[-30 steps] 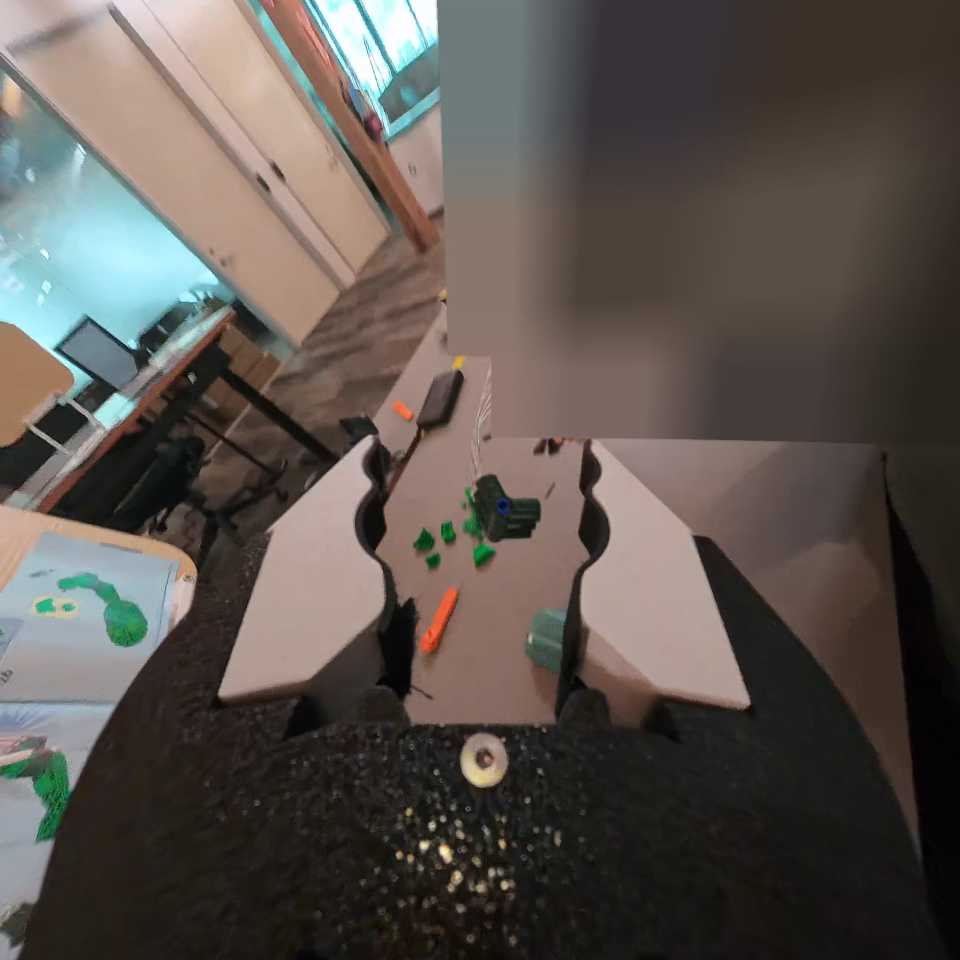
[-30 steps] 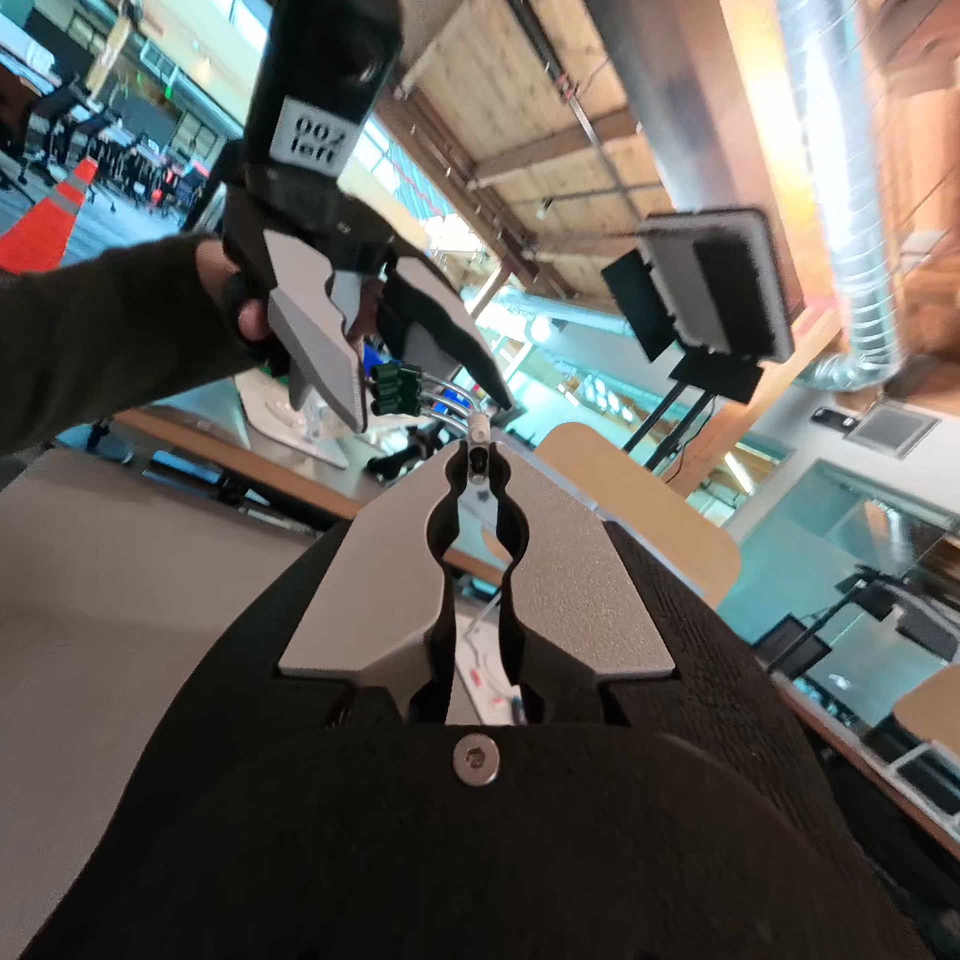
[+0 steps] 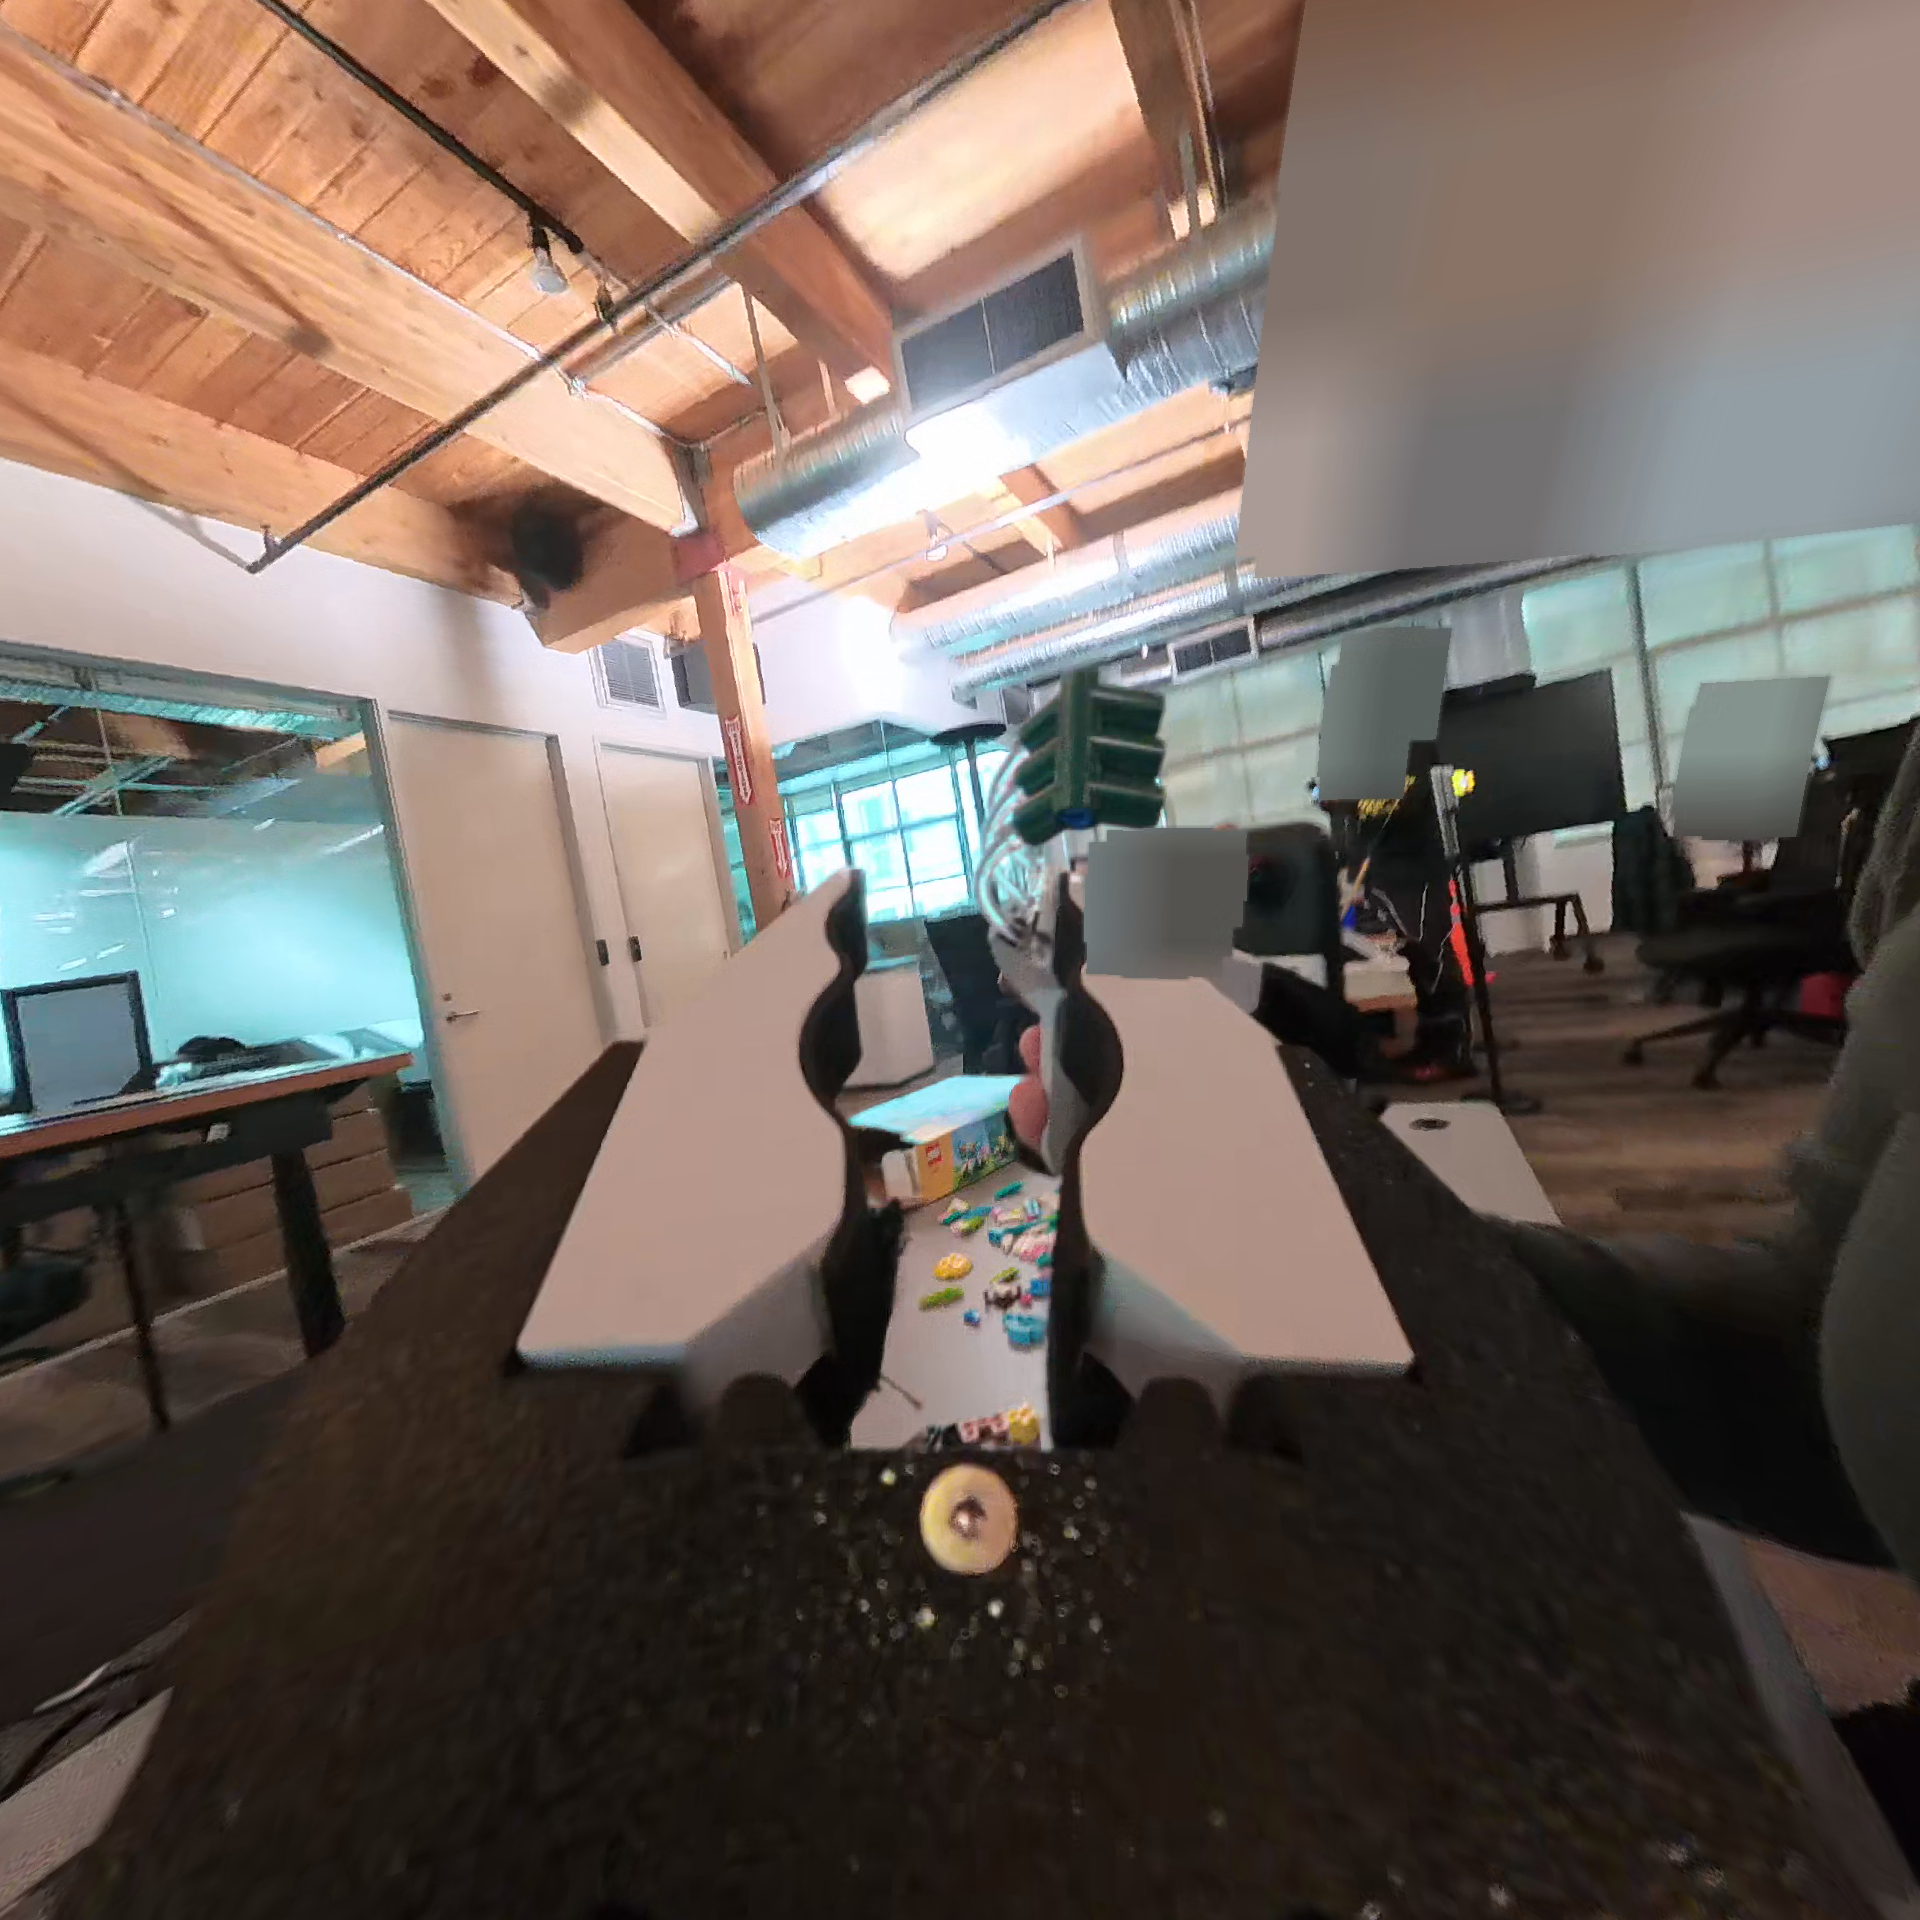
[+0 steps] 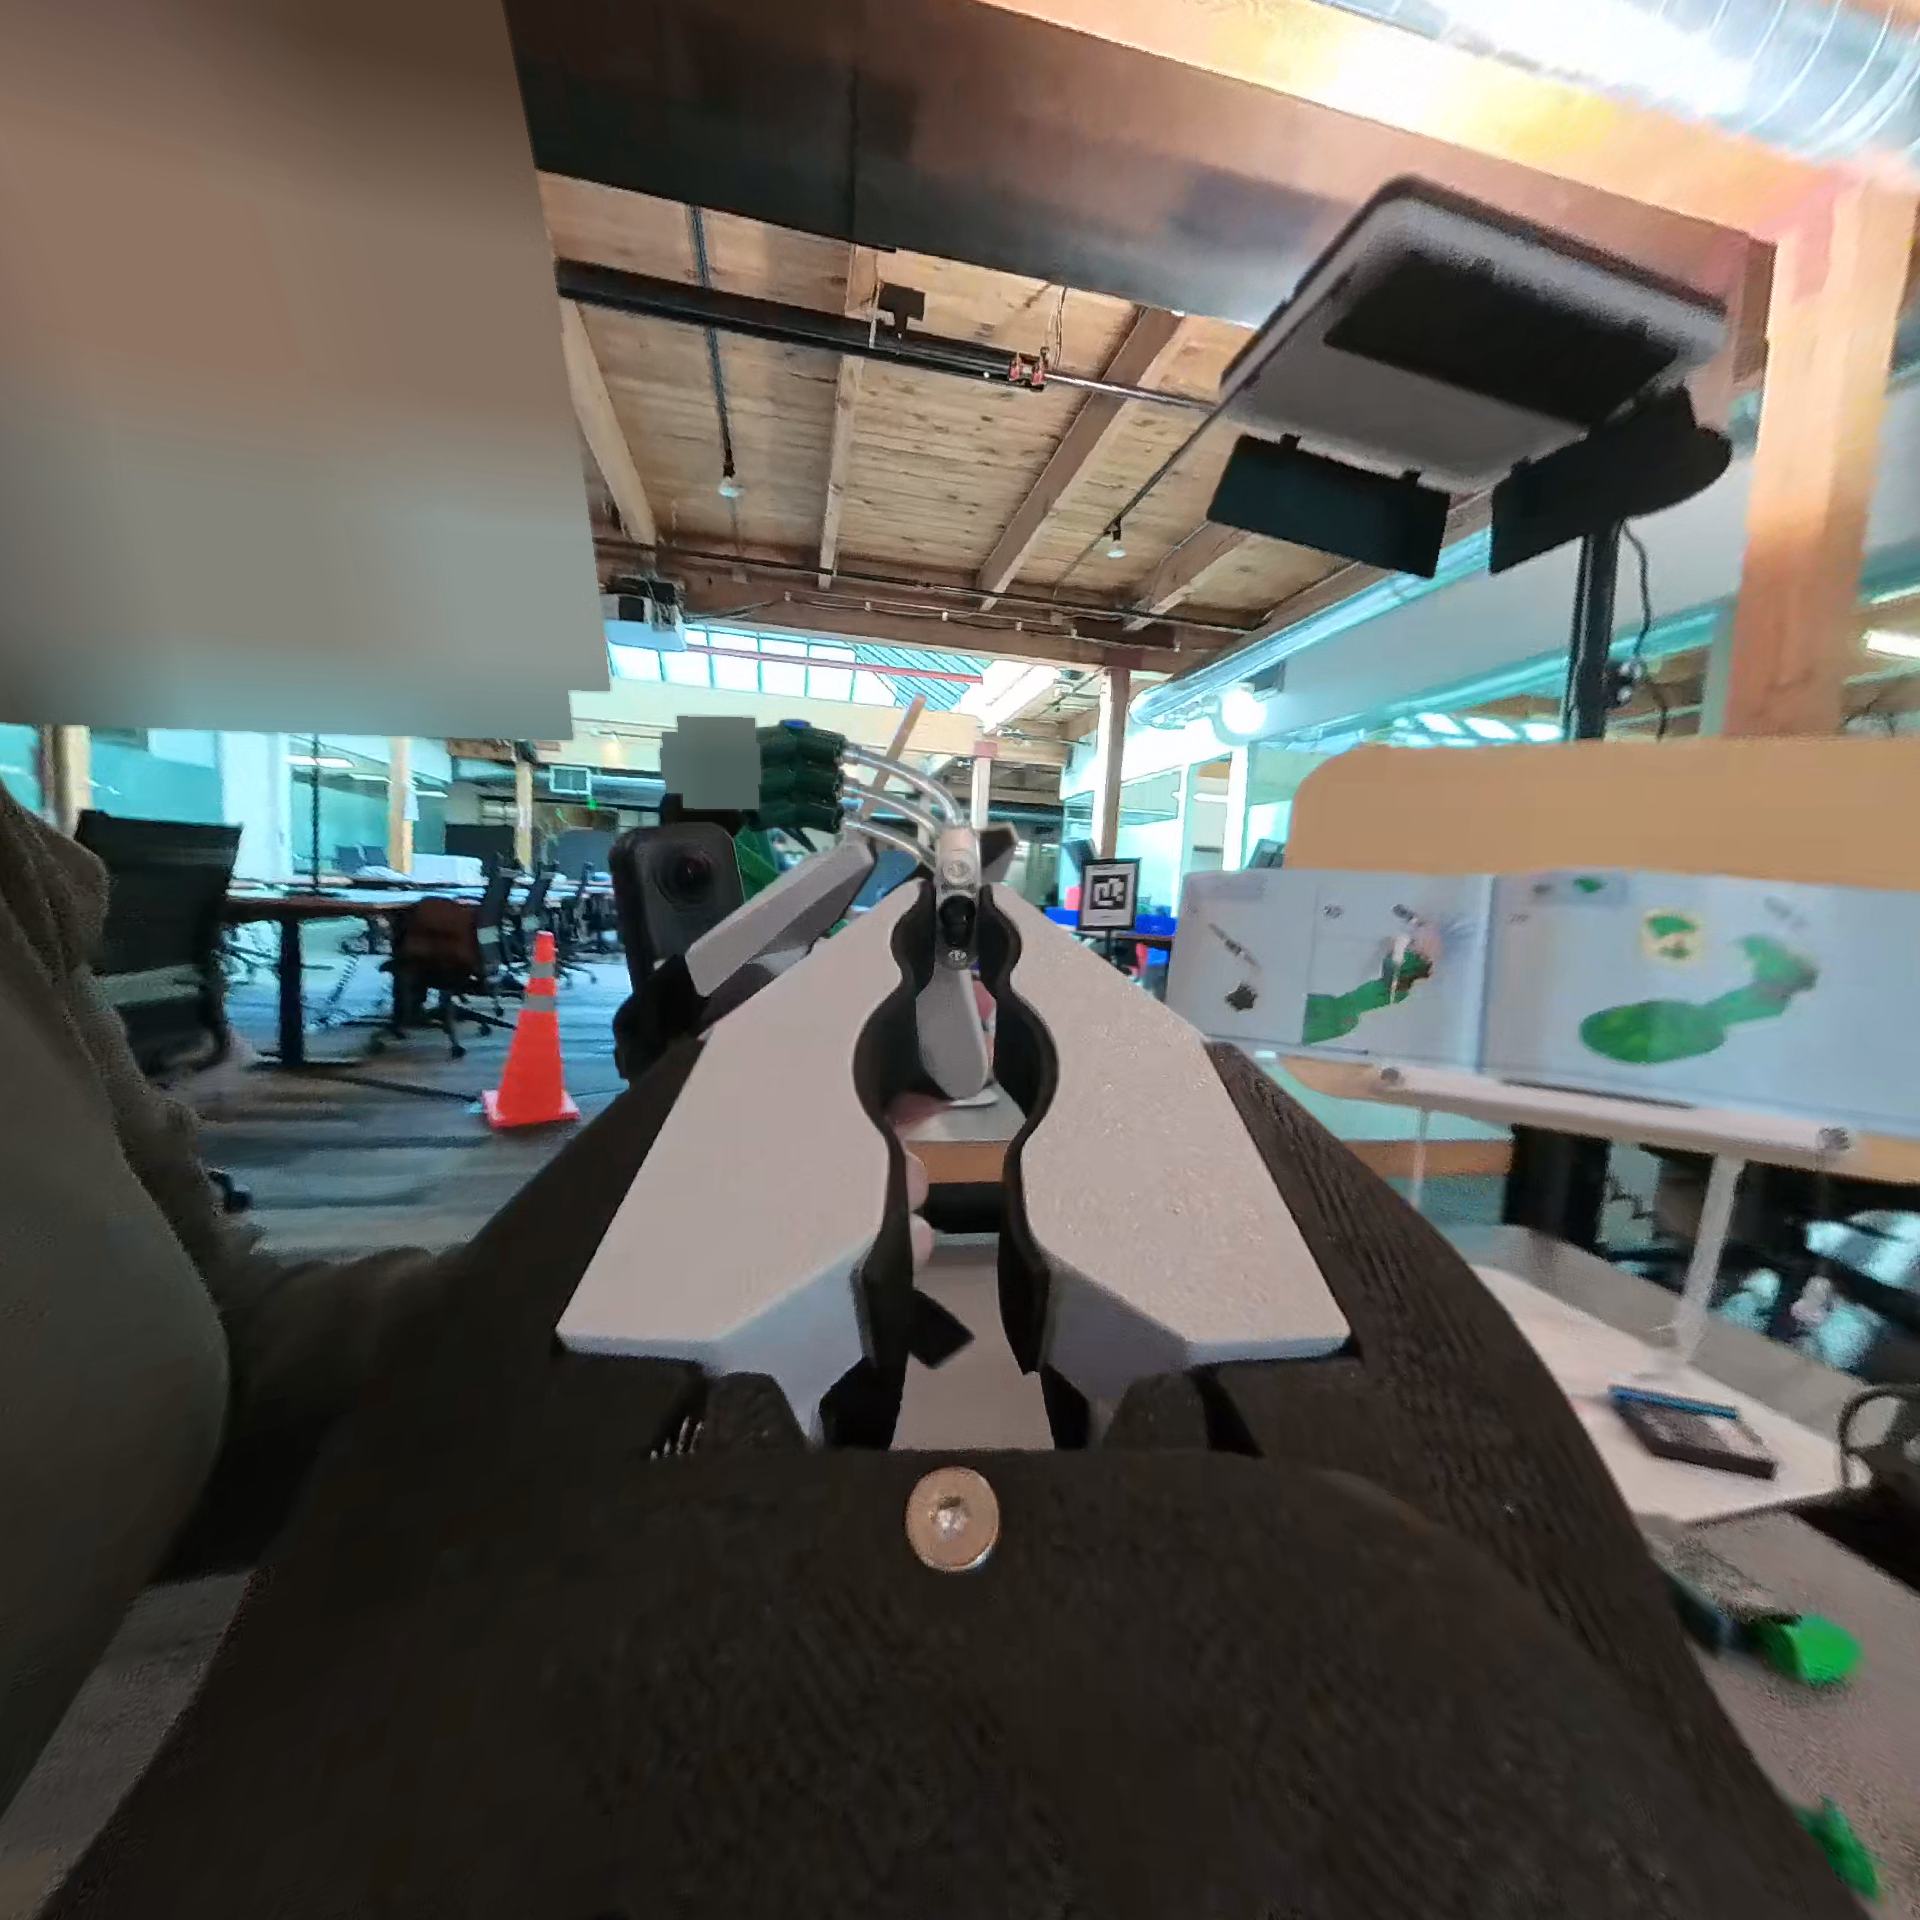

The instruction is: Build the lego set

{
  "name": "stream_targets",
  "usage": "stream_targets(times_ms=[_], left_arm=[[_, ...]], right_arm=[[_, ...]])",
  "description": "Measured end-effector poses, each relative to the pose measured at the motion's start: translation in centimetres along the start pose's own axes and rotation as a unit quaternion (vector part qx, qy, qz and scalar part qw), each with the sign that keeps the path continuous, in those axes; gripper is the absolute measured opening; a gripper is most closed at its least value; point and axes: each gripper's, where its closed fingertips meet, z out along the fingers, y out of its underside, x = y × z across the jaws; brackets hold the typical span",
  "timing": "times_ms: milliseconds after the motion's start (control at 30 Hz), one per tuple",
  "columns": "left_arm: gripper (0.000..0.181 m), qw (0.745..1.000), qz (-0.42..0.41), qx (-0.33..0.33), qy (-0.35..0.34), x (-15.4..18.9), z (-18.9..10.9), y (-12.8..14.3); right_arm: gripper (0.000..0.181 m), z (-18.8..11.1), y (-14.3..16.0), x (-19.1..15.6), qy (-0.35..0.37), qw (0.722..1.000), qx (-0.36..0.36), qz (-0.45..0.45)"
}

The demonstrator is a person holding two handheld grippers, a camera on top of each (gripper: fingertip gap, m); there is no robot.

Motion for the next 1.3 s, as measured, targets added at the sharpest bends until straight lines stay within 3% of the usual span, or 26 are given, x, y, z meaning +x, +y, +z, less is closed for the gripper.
stream_targets(times_ms=[200,533,633,733,833,967,1067,1133,1200,1300], left_arm=[[0.012,0.999,-0.001,0.051,-0.011,0.0,-0.2,0.5],[0.003,0.996,-0.006,0.080,-0.037,-0.9,-0.6,1.0],[0.000,0.991,0.031,0.090,-0.093,-2.3,-1.6,0.7],[0.001,0.986,0.053,0.092,-0.131,-3.8,-3.1,0.6],[0.001,0.984,0.059,0.088,-0.144,-5.5,-4.1,0.8],[0.001,0.983,0.080,0.097,-0.131,-7.8,-3.4,-0.2],[0.001,0.983,0.110,0.117,-0.093,-8.7,-1.4,-3.2],[0.001,0.982,0.128,0.126,-0.052,-8.5,0.1,-5.2],[0.001,0.985,0.130,0.109,0.003,-7.7,1.3,-5.7],[0.001,0.986,0.126,0.102,0.039,-7.2,2.0,-5.9]], right_arm=[[0.006,-0.1,1.7,0.2,-0.006,0.999,-0.004,0.047],[0.012,-0.3,3.6,0.5,0.000,0.997,-0.013,0.080],[0.026,-1.7,3.5,1.6,0.038,0.997,-0.027,0.054],[0.024,-5.6,2.7,6.4,0.150,0.986,-0.070,0.012],[0.019,-11.0,5.2,12.3,0.268,0.934,-0.233,0.020],[0.015,-15.2,11.2,15.2,0.278,0.845,-0.450,0.070],[0.009,-16.5,15.4,14.9,0.178,0.783,-0.595,0.043],[0.008,-18.0,17.3,14.8,0.112,0.725,-0.680,0.016],[0.013,-19.1,18.6,14.2,0.061,0.675,-0.733,0.045],[0.017,-19.3,19.5,14.3,0.025,0.636,-0.770,0.049]])
